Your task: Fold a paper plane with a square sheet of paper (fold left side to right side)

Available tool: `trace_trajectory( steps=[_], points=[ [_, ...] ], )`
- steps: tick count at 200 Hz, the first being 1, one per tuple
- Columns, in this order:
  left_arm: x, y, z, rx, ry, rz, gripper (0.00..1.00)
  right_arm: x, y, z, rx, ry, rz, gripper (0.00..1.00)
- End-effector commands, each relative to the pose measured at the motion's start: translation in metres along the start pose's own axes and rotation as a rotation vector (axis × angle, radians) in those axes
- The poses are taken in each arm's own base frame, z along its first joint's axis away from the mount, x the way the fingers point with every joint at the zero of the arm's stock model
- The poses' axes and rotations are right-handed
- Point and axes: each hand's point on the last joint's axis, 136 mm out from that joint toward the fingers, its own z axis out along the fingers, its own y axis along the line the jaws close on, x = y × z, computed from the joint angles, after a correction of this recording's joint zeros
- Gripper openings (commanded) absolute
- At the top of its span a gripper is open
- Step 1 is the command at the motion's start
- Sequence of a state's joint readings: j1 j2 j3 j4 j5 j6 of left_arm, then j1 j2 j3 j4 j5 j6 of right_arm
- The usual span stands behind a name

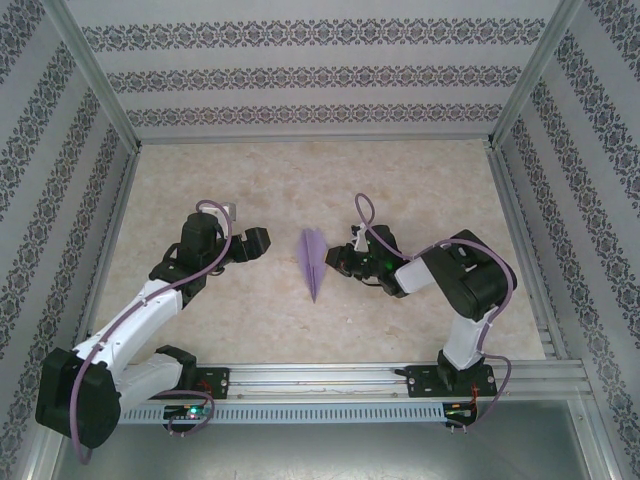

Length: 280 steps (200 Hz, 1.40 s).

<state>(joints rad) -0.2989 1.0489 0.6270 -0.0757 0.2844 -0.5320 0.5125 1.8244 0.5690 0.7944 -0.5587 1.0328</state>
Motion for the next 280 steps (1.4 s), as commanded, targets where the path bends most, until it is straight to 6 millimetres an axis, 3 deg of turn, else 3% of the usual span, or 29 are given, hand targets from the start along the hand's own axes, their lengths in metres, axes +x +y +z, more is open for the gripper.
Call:
trace_trajectory(
  steps=[1, 62, 108, 138, 212, 280],
  points=[
    [-0.009, -0.003, -0.002, 0.006, -0.01, -0.002, 0.86, -0.007, 0.005, -0.003, 0.004, -0.029, -0.037, 0.18],
    [-0.012, -0.002, -0.007, -0.007, -0.009, 0.015, 0.87, -0.012, 0.001, -0.015, 0.086, -0.069, -0.058, 0.35],
    [-0.019, 0.003, -0.018, -0.039, -0.049, 0.038, 0.9, -0.011, -0.005, -0.048, 0.371, -0.065, -0.171, 0.46],
    [-0.022, 0.01, -0.024, -0.064, -0.072, 0.046, 0.92, -0.003, 0.008, -0.057, 0.525, -0.007, -0.266, 0.47],
    [-0.016, 0.02, -0.025, -0.08, -0.064, 0.034, 0.93, 0.027, 0.025, -0.014, 0.649, 0.134, -0.383, 0.48],
    [-0.012, 0.025, -0.025, -0.091, -0.052, 0.033, 0.93, 0.035, 0.016, 0.012, 0.683, 0.195, -0.4, 0.46]
  ],
)
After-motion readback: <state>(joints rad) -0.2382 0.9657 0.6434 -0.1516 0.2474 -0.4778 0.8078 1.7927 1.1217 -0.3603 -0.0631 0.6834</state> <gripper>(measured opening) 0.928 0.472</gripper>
